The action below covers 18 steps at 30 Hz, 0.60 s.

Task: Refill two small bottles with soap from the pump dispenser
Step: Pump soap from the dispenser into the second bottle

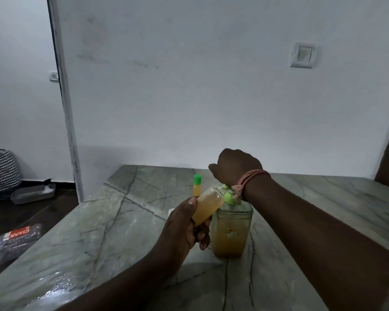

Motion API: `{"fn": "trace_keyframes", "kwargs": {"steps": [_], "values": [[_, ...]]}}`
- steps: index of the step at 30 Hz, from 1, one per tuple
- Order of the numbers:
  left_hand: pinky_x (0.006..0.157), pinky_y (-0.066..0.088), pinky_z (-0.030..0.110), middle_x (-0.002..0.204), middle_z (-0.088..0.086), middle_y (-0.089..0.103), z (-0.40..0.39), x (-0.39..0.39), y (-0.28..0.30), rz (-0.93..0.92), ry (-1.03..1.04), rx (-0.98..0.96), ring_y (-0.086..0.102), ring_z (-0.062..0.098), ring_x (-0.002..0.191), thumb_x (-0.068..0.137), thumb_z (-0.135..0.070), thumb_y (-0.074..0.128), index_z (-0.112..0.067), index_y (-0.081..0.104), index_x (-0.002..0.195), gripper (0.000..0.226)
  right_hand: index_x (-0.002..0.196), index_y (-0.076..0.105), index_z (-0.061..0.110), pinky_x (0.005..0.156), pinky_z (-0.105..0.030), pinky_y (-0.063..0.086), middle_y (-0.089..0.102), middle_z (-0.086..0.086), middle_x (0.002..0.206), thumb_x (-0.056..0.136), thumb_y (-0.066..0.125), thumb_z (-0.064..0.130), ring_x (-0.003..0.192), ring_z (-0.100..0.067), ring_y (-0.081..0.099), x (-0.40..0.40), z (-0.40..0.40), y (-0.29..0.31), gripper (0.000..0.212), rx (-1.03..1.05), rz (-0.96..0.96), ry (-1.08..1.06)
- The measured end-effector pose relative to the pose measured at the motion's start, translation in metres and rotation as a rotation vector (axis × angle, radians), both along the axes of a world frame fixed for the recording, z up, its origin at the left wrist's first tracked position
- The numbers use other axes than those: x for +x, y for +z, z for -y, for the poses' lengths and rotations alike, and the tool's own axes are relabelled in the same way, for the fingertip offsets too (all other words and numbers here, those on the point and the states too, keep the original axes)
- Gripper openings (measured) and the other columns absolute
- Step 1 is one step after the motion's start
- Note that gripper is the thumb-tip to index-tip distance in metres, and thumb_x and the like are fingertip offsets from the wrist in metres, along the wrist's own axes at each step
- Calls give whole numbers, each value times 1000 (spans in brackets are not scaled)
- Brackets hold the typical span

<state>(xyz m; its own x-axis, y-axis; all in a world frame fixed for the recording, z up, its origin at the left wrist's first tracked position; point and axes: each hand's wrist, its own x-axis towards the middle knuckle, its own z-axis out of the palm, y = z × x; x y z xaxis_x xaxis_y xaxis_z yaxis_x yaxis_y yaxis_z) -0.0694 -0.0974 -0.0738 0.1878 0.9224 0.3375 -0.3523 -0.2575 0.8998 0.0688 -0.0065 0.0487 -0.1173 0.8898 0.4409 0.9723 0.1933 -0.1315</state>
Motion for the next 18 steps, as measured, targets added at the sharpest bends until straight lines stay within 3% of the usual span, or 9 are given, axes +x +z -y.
{"fn": "trace_keyframes", "kwargs": {"steps": [5,10,18], "values": [[49,44,31,79,14,52,2,0,0,21,-19,0,47,18,57,91,-43,47,-10,56,117,43,72,44,17,69,-31,41,49,-1,77,90,51,44,77,-26,52,2,-1,9,33,-20,61,38],[49,44,31,78,13,53,-1,1,0,21,-19,-5,47,18,57,91,-43,47,-8,55,118,44,65,45,19,65,-30,38,46,2,66,88,52,42,71,-26,52,2,-4,-2,34,31,-55,0],[49,44,32,79,16,51,2,0,1,3,-3,-10,47,19,58,91,-45,48,-2,51,120,52,66,44,20,65,-30,39,47,2,67,89,50,42,73,-25,53,0,1,2,33,-25,-8,5]]}}
